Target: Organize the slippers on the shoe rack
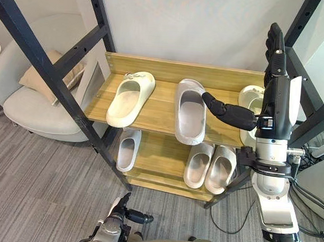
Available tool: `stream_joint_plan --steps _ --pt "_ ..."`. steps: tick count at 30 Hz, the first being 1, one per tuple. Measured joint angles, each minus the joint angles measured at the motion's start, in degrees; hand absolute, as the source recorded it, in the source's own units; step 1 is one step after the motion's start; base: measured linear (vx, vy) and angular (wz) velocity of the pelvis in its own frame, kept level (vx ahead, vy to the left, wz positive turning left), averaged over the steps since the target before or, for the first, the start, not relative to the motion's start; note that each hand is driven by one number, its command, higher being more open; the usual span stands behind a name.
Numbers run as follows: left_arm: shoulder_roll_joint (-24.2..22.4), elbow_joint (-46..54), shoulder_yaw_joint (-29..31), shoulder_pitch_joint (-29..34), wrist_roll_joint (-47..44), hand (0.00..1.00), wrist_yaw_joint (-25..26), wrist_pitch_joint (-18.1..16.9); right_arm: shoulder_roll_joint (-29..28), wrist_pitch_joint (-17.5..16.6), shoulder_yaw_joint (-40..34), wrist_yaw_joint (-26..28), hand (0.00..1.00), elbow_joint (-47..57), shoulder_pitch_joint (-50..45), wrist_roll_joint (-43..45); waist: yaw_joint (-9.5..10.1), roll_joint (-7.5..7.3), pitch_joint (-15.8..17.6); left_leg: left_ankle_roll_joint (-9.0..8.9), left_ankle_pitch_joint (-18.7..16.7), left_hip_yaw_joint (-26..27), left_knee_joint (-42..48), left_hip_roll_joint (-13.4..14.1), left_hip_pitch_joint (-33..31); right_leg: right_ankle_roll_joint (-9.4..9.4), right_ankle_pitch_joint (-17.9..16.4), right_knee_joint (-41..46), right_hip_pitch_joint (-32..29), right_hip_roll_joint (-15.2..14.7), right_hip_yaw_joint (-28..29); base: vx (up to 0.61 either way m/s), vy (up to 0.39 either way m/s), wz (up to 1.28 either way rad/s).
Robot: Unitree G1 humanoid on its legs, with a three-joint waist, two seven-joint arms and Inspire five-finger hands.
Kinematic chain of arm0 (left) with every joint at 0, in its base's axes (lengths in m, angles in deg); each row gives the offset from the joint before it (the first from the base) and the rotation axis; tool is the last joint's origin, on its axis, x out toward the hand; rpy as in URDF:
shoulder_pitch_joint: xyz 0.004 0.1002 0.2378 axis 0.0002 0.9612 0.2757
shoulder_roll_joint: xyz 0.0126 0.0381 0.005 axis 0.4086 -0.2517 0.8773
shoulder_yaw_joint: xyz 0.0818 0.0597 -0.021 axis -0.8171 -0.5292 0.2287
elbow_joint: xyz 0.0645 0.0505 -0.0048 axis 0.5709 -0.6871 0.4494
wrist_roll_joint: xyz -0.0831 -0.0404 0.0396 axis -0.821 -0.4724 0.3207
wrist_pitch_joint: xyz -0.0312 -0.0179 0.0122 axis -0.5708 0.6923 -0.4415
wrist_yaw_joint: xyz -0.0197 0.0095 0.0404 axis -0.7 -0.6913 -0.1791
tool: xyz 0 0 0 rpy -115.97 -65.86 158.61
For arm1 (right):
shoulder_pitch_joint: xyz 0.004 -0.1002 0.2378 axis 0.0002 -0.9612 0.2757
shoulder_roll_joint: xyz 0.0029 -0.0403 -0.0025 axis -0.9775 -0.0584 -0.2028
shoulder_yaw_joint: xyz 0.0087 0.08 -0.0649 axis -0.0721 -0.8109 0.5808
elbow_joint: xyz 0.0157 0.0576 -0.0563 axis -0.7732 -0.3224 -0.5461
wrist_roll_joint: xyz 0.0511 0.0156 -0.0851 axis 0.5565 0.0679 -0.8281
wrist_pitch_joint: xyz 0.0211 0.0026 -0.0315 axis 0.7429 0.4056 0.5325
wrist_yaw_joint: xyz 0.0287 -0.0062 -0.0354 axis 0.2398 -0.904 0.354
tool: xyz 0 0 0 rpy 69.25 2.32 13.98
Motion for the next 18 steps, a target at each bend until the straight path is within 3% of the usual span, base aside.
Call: stream_joint_plan --steps 10,18 --pt "0.12 0.32 0.16 0.02 -0.03 1.00 -1.11 -0.23 2.28 3.74 0.35 1.17 1.00 -11.32 -0.03 -1.19 0.17 -0.10 0.06 -0.02 0.00 0.09 -0.71 -0.20 -0.74 0.13 0.10 -0.53 -0.92 0.02 -0.03 0.00 0.000 0.00" --pt "0.54 0.50 0.12 0.16 -0.08 1.00 -2.09 -0.24 4.30 3.46 1.00 2.33 1.00 -13.32 0.75 -1.06 0.18 -0.80 -0.14 -0.01 0.00 -0.14 -0.78 -0.33 -0.92 0.25 0.17 -0.67 -0.98 -0.09 -0.22 0.00 0.002 0.00"
